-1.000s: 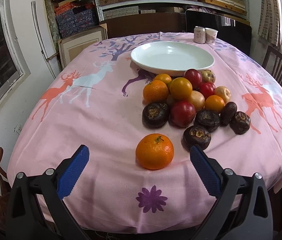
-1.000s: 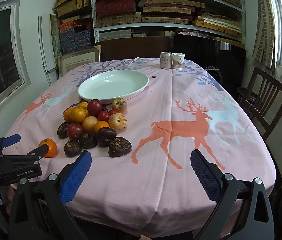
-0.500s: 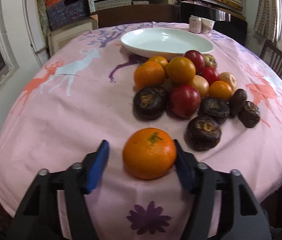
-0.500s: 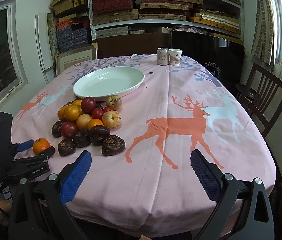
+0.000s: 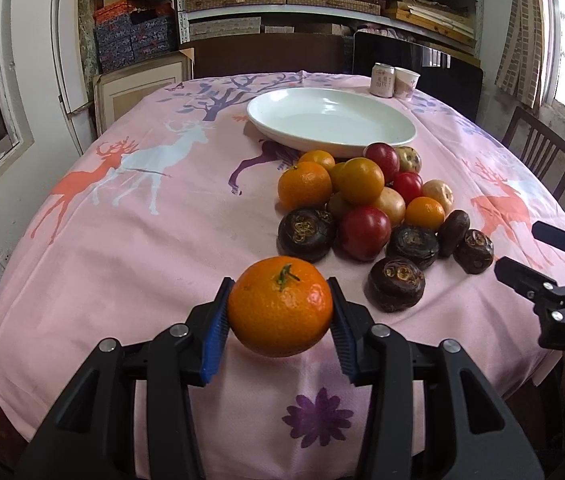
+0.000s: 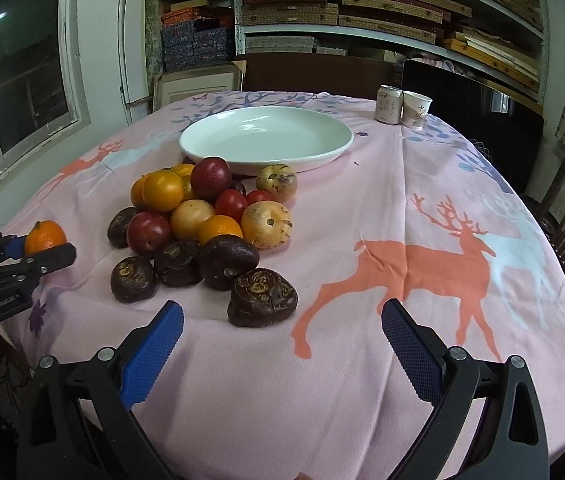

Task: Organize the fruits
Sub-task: 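Grasp the mandarin with the left tool while the right tool grasps a dark fruit, place both on plate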

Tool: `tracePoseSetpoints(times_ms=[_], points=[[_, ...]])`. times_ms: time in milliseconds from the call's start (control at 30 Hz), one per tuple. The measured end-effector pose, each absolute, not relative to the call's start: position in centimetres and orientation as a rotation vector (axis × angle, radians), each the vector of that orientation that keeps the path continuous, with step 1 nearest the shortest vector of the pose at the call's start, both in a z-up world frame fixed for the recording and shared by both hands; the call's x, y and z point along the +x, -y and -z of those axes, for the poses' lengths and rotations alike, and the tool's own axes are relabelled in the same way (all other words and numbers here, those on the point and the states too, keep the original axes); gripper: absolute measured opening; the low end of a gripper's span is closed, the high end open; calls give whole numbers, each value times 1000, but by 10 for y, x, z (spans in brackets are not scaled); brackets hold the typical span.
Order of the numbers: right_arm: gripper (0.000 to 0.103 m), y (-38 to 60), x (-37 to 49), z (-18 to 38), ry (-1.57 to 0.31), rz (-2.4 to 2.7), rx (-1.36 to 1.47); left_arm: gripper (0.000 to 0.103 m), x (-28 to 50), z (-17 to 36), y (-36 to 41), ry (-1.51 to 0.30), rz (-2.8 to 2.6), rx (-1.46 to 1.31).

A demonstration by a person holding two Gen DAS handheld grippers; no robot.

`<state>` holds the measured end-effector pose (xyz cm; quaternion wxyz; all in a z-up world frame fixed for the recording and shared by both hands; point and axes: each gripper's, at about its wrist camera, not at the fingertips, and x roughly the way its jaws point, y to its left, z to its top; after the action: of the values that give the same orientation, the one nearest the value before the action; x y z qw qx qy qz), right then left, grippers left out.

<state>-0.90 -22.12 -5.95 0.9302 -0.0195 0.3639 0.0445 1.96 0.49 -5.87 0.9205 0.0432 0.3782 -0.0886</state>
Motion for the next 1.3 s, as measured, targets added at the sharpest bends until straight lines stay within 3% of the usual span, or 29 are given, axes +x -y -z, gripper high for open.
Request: tracePoseSetpoints(times_ms=[33, 133, 300, 333, 367, 400, 1000, 1300], points=[[98, 219, -4, 62, -749, -87, -49, 45, 20, 59, -5, -780, 182, 91], [80, 215, 11, 72, -794, -83, -69, 45, 22, 62, -7, -791, 182, 93], [71, 210, 20, 85, -832, -106, -83, 45, 26, 66, -8, -800, 179, 93], [66, 209, 21, 85, -830, -113, -86, 45, 27, 67, -8, -800, 179, 94], [47, 208, 21, 84, -831, -121, -87, 45, 28, 67, -8, -801, 178, 94], [45, 207, 22, 84, -836, -132, -87, 45, 28, 67, -8, -801, 178, 94], [45, 256, 14, 21, -713, -87, -32, 45, 55, 29, 0, -768, 251, 88], [45, 273, 139, -27, -638, -124, -13, 45, 196, -14, 41, -773, 307, 109]])
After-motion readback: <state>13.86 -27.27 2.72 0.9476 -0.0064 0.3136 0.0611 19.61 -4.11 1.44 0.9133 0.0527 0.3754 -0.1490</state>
